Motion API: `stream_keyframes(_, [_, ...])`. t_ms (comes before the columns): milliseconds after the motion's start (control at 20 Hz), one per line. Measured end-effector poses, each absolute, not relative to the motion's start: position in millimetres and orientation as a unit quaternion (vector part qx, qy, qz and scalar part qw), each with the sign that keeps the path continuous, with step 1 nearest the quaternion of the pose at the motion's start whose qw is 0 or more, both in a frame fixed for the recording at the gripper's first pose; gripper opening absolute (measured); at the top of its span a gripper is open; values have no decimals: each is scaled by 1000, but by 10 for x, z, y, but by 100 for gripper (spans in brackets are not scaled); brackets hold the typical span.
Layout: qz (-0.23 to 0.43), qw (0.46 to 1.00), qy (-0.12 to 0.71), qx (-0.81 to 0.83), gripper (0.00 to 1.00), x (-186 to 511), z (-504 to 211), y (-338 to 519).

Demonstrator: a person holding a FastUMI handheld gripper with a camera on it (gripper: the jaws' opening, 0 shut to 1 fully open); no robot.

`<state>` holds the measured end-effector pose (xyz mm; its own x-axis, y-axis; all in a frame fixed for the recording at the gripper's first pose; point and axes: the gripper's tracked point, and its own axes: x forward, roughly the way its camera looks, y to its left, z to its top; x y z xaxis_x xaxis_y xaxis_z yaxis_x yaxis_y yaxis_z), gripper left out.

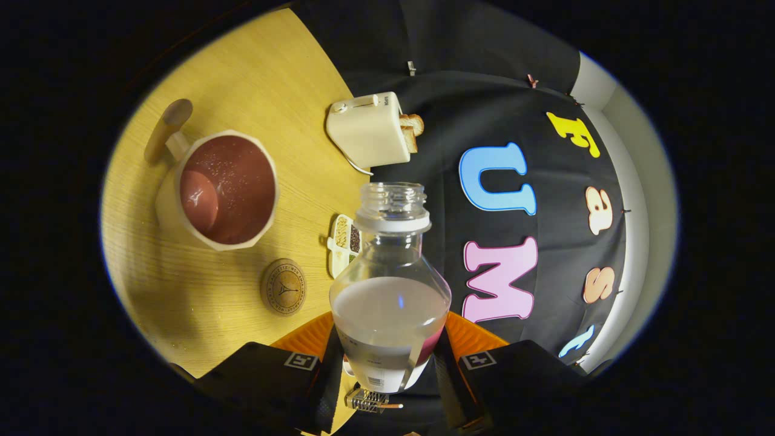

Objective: Take the bottle from table, then pour the juice into the cup, finally place the bottle on the coaster

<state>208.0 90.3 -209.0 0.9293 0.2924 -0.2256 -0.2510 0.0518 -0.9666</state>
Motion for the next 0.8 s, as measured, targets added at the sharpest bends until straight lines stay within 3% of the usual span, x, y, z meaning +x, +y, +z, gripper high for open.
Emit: stream_keyframes(800, [204, 619, -66, -756, 70, 2173, -1957, 1000])
